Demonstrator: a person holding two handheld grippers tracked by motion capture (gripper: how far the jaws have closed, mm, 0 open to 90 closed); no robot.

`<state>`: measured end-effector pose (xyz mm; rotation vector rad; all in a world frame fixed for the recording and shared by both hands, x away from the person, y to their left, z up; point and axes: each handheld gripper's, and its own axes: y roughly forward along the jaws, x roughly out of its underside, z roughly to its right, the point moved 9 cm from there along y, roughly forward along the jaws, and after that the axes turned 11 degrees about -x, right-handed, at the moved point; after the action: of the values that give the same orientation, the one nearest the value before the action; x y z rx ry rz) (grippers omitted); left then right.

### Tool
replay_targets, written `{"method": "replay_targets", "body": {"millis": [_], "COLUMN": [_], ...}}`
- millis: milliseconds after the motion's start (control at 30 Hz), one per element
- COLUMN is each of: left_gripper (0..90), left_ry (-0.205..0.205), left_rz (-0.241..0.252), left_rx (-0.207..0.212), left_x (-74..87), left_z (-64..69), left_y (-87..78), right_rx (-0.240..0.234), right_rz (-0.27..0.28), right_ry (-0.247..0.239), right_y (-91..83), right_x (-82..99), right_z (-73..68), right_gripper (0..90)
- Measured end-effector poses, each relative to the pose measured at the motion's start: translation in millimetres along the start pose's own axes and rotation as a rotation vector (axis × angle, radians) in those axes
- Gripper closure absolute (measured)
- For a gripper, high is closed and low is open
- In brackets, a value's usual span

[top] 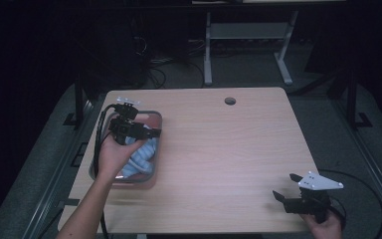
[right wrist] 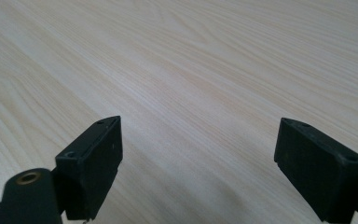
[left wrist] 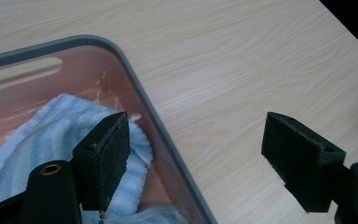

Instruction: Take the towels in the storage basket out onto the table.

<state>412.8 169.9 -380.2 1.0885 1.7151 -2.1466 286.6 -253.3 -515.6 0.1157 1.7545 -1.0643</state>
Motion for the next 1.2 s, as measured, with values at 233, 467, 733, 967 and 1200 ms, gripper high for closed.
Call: {"method": "replay_targets", "body": {"millis": [233,467,733,967,1200], "left_gripper": [22.9,22.9,22.9,22.9,22.9], "left_ry": [-0.041,-0.095,-0.122,-0.152,-0.169], "left_rz": [0.004,0.006,-0.004,-0.018,-0.045], "left_rx": [-0.029,-0.06,-0.074,-0.092,-0.115], "left_x": [6.8,17.6,26.3,35.4,45.3], "left_z": [-21.8,-46.5,-57.7,-69.9,-78.8], "left_y": [-5.2,-9.1,-7.9,-4.0,4.6], "right_rx": [0.0,-0.001,0.005,0.005,0.001], "right_rz": [-0.004,-0.001,0.001,-0.002,0.001], "right_ry": [0.0,-0.005,0.007,-0.002,-0.002], "right_y": [-1.0,-0.4,-2.9,-1.8,-1.7], "right_x": [0.7,0.1,1.8,1.9,1.2], "right_z": [0.1,-0.3,0.2,0.3,-1.0], "right_gripper": [14.6,14.6,14.6,14.6,14.6]}}
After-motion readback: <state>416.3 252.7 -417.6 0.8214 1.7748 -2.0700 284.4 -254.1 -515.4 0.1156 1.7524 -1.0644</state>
